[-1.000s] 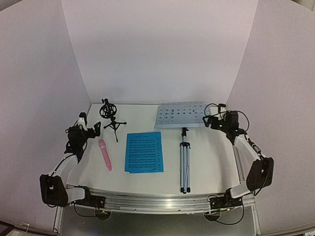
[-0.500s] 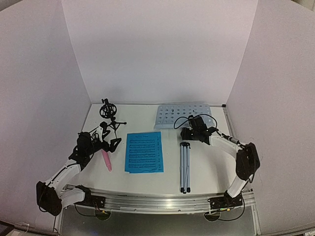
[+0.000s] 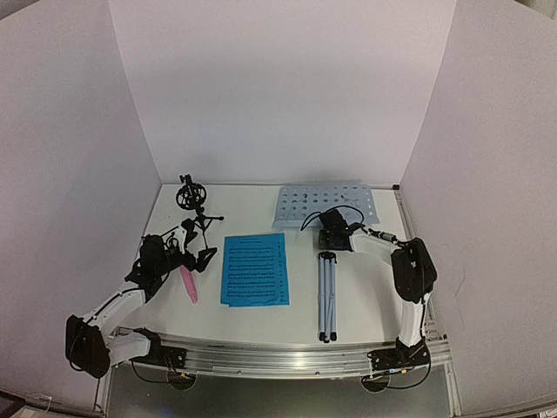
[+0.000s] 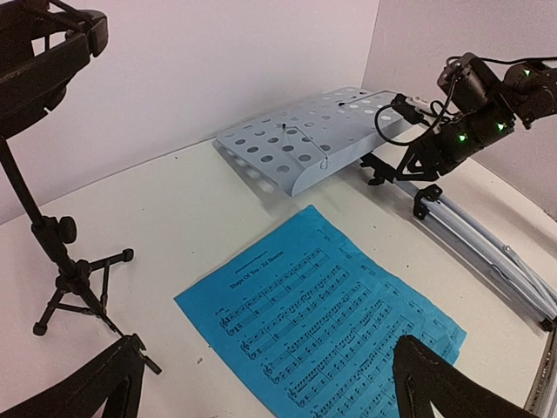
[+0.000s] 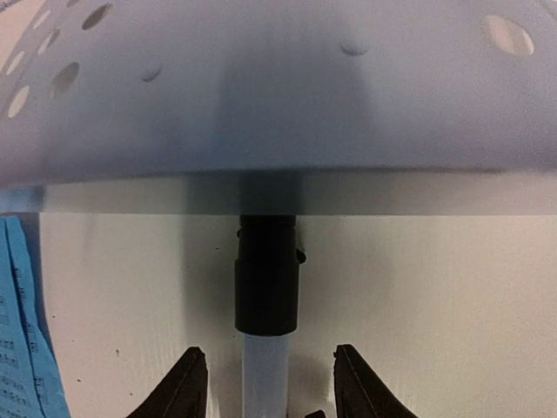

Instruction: Set up the instrument practice props

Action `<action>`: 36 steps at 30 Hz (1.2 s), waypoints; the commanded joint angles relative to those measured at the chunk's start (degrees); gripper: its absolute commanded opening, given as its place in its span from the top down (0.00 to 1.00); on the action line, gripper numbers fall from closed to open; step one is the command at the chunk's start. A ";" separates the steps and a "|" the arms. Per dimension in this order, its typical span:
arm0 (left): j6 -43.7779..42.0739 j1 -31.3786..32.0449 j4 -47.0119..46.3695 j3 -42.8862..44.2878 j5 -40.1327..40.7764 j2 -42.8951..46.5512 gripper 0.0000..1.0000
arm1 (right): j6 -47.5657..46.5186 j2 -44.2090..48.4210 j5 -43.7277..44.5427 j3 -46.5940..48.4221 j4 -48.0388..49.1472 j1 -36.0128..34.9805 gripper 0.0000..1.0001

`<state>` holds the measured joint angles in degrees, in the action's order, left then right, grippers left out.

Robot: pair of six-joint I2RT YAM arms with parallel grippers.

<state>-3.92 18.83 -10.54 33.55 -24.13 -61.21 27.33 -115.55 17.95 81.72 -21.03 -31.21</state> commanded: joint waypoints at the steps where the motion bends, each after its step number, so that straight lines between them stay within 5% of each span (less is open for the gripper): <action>1: -2.19 0.15 -2.58 -0.31 0.84 -0.46 0.00 | 1.16 -2.75 3.40 1.45 -0.19 -1.22 0.52; 19: -5.30 0.15 -4.92 -0.59 2.09 -1.93 0.00 | 1.68 -9.77 3.59 3.24 1.56 0.32 0.56; 25: -6.16 0.17 -5.01 -0.65 2.86 -1.76 0.00 | 3.36 -11.66 2.55 3.38 1.45 0.52 0.67; 36: -7.39 0.15 -6.45 -1.27 2.99 -1.88 0.00 | 4.44 -6.80 4.24 -3.40 1.43 -0.08 0.70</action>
<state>-10.29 18.83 -13.66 32.84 -21.28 -63.07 29.75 -122.41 24.14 82.22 -13.42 -31.31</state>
